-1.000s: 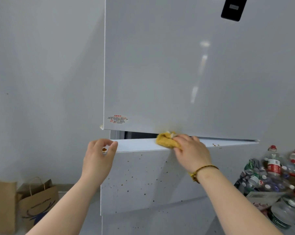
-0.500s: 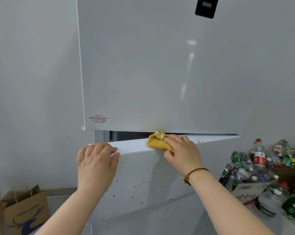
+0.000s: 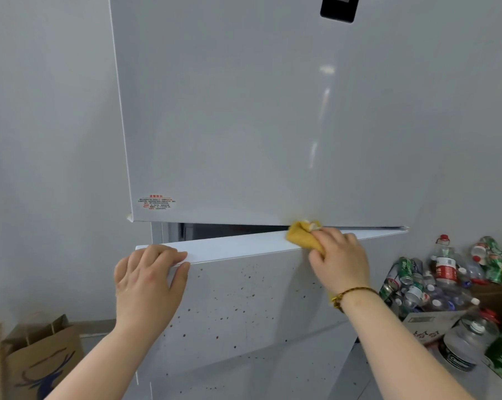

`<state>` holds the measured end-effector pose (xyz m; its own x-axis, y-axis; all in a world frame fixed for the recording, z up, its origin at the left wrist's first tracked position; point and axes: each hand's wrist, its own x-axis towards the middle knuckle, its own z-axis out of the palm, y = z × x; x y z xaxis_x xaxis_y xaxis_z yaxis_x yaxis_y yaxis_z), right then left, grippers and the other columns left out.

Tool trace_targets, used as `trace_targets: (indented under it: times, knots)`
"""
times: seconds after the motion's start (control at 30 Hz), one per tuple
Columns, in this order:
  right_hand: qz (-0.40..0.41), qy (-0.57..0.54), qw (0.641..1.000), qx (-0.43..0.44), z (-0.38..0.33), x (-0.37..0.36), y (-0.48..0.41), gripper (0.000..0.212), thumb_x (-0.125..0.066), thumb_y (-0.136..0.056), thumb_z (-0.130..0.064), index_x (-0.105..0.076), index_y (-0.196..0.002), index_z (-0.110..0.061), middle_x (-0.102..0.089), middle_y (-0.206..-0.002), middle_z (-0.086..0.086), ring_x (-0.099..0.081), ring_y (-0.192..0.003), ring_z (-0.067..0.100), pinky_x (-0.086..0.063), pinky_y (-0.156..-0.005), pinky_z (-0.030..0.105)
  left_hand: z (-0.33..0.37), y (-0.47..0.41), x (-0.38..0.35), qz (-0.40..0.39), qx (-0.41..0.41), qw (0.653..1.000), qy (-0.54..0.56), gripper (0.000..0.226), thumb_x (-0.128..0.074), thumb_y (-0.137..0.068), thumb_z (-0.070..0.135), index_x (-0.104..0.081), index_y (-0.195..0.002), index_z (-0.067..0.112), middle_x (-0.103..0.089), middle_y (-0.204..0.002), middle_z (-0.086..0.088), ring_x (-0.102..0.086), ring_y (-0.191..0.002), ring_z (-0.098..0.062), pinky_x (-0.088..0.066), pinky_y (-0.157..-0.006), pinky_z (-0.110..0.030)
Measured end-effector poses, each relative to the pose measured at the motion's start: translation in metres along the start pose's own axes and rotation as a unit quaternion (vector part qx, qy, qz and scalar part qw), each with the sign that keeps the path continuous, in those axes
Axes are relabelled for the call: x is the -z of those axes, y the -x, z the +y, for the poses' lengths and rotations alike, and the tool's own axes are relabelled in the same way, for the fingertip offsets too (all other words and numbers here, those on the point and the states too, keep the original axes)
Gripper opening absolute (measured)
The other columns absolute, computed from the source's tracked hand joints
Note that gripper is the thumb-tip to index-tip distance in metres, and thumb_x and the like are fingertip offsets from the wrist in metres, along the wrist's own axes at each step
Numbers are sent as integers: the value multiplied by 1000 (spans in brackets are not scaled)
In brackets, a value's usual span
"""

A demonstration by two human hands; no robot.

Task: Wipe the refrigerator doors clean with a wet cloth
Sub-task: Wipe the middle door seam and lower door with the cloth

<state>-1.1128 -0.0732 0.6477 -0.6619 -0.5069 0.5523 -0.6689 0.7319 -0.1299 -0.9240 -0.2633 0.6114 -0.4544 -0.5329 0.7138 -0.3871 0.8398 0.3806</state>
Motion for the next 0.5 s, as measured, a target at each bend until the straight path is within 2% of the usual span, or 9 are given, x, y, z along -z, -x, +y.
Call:
trace_targets:
  times: [0.03, 0.1, 0.17, 0.23, 0.3, 0.4, 0.47, 0.5]
  knots:
    - [29, -12, 999, 38, -16, -3, 0, 45, -34, -83, -27, -60, -118, -16, -62, -118, 2, -52, -90, 31, -43, -74, 35, -1, 0, -1, 5, -4, 1000, 1, 30, -48, -78, 31, -71, -80, 12, -67, -82, -6, -53, -87, -23, -23, -80, -33]
    - [16, -21, 995, 96, -51, -9, -3, 40, -39, -86, -30, -61, -117, -17, -63, -113, 0, -53, -90, 30, -43, -73, 34, -2, -1, -3, 14, -18, 1000, -3, 38, -40, -78, 36, -71, -78, 13, -67, -80, -5, -43, -85, -13, -23, -79, -32]
    - [26, -22, 990, 136, -82, -16, -4, 32, -53, -79, -32, -67, -104, -18, -68, -98, -2, -56, -78, 26, -45, -63, 31, -7, -4, -4, 3, -20, 1000, 1, 42, -37, -78, 37, -71, -79, 13, -68, -82, -5, -48, -86, -16, -23, -79, -31]
    - [30, -33, 987, 153, -100, -21, -7, 27, -62, -68, -35, -71, -85, -17, -68, -77, -1, -57, -62, 23, -42, -49, 27, -14, -10, -5, -19, -20, 1000, 5, 44, -36, -79, 37, -72, -83, 13, -69, -86, -5, -60, -85, -28, -23, -82, -30]
    - [42, -33, 985, 166, -99, -29, -12, 24, -58, -72, -36, -71, -82, -18, -66, -74, -1, -57, -60, 23, -41, -47, 26, -22, -16, -8, -20, -33, 999, 7, 42, -37, -79, 35, -73, -84, 13, -69, -87, -5, -58, -88, -24, -24, -81, -29]
    - [56, 4, 987, 150, -78, -28, -15, 37, -38, -73, -39, -70, -79, -23, -66, -74, -6, -57, -56, 17, -43, -44, 24, -32, -22, -13, -15, -62, 998, 24, 39, -40, -80, 33, -73, -85, 13, -69, -90, -8, -42, -91, -15, -24, -84, -26]
    - [78, 4, 987, 139, -56, -31, -13, 38, -37, -72, -35, -70, -84, -20, -67, -79, -4, -59, -58, 19, -47, -46, 27, -37, -27, -18, -28, -66, 997, 41, 35, -46, -80, 33, -73, -88, 13, -65, -103, -15, -41, -100, -19, -28, -92, -34]
    - [96, 2, 986, 134, -46, -32, -12, 38, -38, -72, -32, -70, -86, -17, -68, -82, -2, -59, -60, 22, -49, -47, 29, -39, -30, -19, -26, -40, 997, 58, 29, -53, -81, 31, -72, -92, 13, -59, -115, -17, -40, -110, -24, -27, -95, -40]
